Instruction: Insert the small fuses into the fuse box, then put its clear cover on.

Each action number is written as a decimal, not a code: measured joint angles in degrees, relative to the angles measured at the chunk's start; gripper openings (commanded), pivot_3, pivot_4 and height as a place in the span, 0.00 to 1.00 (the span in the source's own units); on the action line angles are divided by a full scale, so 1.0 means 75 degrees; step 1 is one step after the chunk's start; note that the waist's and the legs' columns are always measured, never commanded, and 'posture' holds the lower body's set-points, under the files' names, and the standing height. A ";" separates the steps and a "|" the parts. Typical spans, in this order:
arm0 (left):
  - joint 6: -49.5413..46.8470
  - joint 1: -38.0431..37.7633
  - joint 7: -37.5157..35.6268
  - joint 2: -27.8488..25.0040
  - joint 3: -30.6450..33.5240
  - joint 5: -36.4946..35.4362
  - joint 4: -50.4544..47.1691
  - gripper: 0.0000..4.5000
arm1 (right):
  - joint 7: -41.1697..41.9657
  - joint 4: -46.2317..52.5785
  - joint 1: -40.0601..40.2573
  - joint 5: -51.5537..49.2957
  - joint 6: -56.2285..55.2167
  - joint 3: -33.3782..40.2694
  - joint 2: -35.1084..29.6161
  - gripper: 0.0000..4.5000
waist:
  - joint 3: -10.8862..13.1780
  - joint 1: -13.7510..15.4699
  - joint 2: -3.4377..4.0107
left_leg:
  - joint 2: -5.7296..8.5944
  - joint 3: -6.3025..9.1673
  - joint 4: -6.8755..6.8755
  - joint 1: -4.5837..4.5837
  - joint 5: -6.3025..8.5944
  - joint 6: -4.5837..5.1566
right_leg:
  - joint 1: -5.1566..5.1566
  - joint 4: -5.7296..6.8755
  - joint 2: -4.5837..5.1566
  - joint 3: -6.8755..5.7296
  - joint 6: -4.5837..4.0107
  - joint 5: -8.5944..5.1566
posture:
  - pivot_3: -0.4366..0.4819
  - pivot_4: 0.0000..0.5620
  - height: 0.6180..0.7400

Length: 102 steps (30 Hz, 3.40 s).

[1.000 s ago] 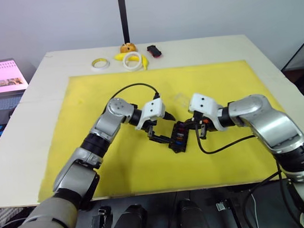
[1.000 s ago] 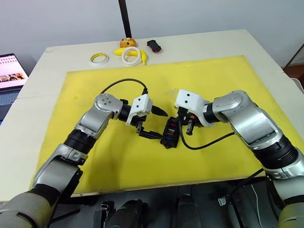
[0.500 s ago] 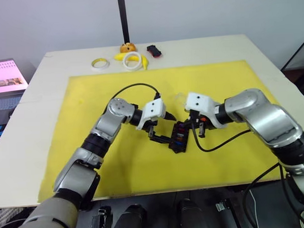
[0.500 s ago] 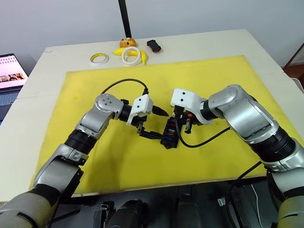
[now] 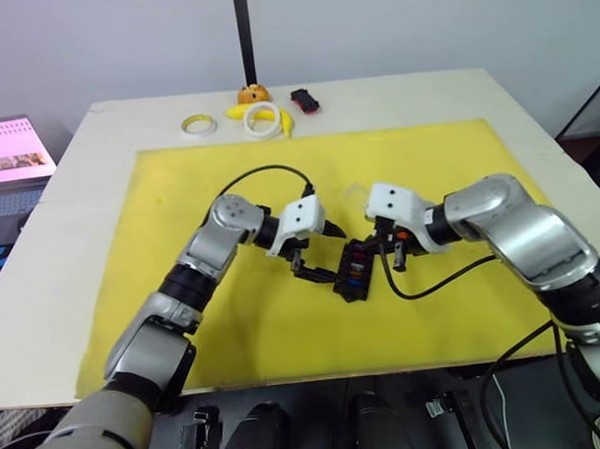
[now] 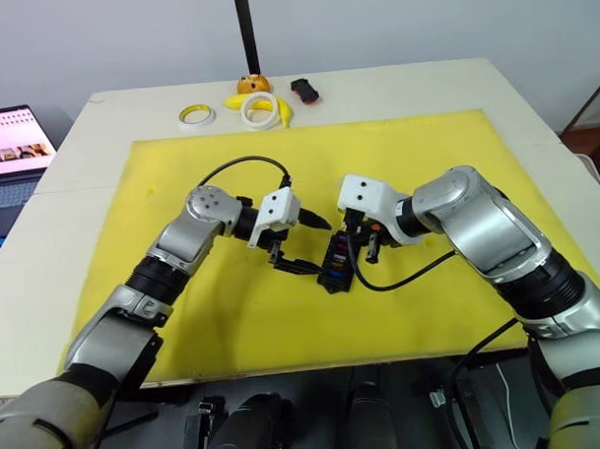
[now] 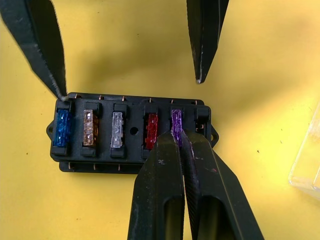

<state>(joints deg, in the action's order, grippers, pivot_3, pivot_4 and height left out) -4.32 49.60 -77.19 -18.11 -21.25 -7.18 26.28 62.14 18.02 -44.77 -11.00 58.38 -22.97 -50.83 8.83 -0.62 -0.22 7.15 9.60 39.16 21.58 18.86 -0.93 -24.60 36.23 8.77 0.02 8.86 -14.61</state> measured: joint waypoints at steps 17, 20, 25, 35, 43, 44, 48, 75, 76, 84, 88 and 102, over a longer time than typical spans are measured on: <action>-0.0001 -0.0007 -0.0028 -0.0059 0.0005 -0.0001 0.0008 1.00 | -0.0232 0.0407 0.0524 -0.0745 -0.0013 0.1624 -0.0230 0.42 | 0.0000 0.0022 0.0000 | 0.0001 0.0003 0.0001 0.0007 0.0000 0.0000 | -0.0004 0.0000 0.0001 -0.0002 0.0000 0.0000 | 0.48 0.27 1.00; 0.0000 -0.0007 -0.0048 -0.0088 0.0022 -0.0002 0.0030 1.00 | -0.0410 0.0560 0.1579 -0.1075 -0.0438 0.2374 0.0008 0.42 | 0.0000 0.0014 -0.0001 | 0.0002 0.0002 0.0001 0.0006 0.0000 0.0000 | -0.0003 0.0002 0.0002 -0.0005 0.0000 0.0000 | 0.48 0.27 1.00; -0.0012 -0.0003 -0.0074 -0.0058 0.0034 -0.0005 0.0037 1.00 | -0.0811 0.0614 0.2532 -0.1409 -0.1246 0.2941 0.0713 0.42 | 0.0000 -0.0025 0.0000 | -0.0003 -0.0002 -0.0001 0.0002 0.0000 0.0000 | -0.0006 0.0008 0.0000 -0.0003 0.0000 0.0000 | 0.48 0.27 1.00; -0.0108 -0.0001 -0.0111 -0.0014 0.0036 -0.0009 -0.0008 1.00 | -0.1319 0.0469 0.2863 -0.1999 -0.1566 0.3234 0.1373 0.03 | 0.0000 0.0005 0.0000 | 0.0002 0.0004 0.0002 0.0002 0.0000 0.0000 | -0.0001 0.0008 0.0002 -0.0004 0.0000 0.0000 | 0.48 0.27 1.00; -0.0173 -0.0006 -0.0071 -0.0011 0.0036 -0.0009 -0.0105 1.00 | -0.1569 0.0244 0.3138 -0.2015 -0.1784 0.3157 0.1574 0.01 | 0.0000 -0.0008 0.0000 | 0.0000 0.0003 0.0001 -0.0001 0.0000 0.0000 | -0.0001 0.0009 0.0000 -0.0004 0.0000 0.0000 | 0.48 0.27 1.00; -0.0177 -0.0017 -0.0067 -0.0020 0.0036 -0.0009 -0.0129 1.00 | -0.1592 0.0244 0.3166 -0.2017 -0.1809 0.3156 0.1582 0.01 | 0.0000 -0.0002 0.0000 | 0.0000 0.0003 0.0001 0.0000 0.0000 0.0000 | -0.0001 0.0009 0.0000 -0.0003 0.0000 0.0000 | 0.48 0.27 1.00; -0.0191 -0.0056 -0.0061 -0.0061 0.0037 -0.0009 -0.0211 1.00 | -0.1711 0.0175 0.3292 -0.2021 -0.1837 0.3150 0.1650 0.01 | 0.0000 -0.0004 0.0000 | 0.0001 0.0003 0.0001 0.0000 0.0000 0.0000 | 0.0000 0.0009 0.0001 -0.0004 0.0000 0.0000 | 0.48 0.27 1.00; -0.0191 -0.0055 -0.0063 -0.0095 0.0036 -0.0009 -0.0217 1.00 | -0.2237 0.0267 0.3575 -0.2130 -0.1877 0.3015 0.1634 0.01 | -0.0001 -0.0004 0.0001 | 0.0001 0.0004 0.0001 -0.0004 0.0000 0.0000 | 0.0002 0.0008 0.0000 -0.0004 0.0000 0.0000 | 0.48 0.27 1.00; -0.0191 -0.0055 -0.0064 -0.0095 0.0037 -0.0008 -0.0217 1.00 | -0.2271 0.0268 0.3587 -0.2118 -0.1907 0.2993 0.1637 0.01 | -0.0001 -0.0006 0.0001 | 0.0001 0.0003 0.0001 -0.0004 0.0000 0.0000 | 0.0003 0.0008 0.0001 -0.0003 0.0000 0.0000 | 0.48 0.27 1.00; -0.0187 -0.0055 -0.0068 -0.0096 0.0036 -0.0009 -0.0217 1.00 | -0.2395 0.0371 0.3661 -0.2020 -0.1986 0.2919 0.1635 0.01 | -0.0002 -0.0006 0.0001 | 0.0001 0.0004 0.0001 -0.0009 0.0000 0.0000 | 0.0007 0.0008 0.0000 -0.0004 0.0000 0.0000 | 0.48 0.27 1.00; -0.0183 -0.0055 -0.0069 -0.0096 0.0037 -0.0009 -0.0217 1.00 | -0.2453 0.0457 0.3667 -0.2037 -0.1864 0.2936 0.1632 0.01 | -0.0002 -0.0004 0.0001 | 0.0001 0.0004 0.0001 -0.0008 0.0000 0.0000 | 0.0007 0.0008 0.0000 -0.0004 0.0000 0.0000 | 0.48 0.27 1.00; -0.0173 0.0039 -0.0072 -0.0003 0.0047 -0.0021 -0.0072 1.00 | -0.2473 0.0505 0.3508 -0.2201 -0.1644 0.2952 0.1561 0.01 | -0.0002 -0.0006 0.0001 | 0.0001 0.0004 0.0001 -0.0007 0.0000 0.0000 | 0.0007 0.0008 0.0000 -0.0004 0.0000 0.0000 | 0.48 0.27 1.00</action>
<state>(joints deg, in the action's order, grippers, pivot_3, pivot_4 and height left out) -5.62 49.89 -77.73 -18.13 -20.90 -7.34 25.74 43.59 21.80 -18.46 -27.51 46.05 -0.83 -39.12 8.82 -0.66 -0.21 7.16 9.63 39.17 21.52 18.86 -0.93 -24.55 36.29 8.77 0.00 8.86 -14.61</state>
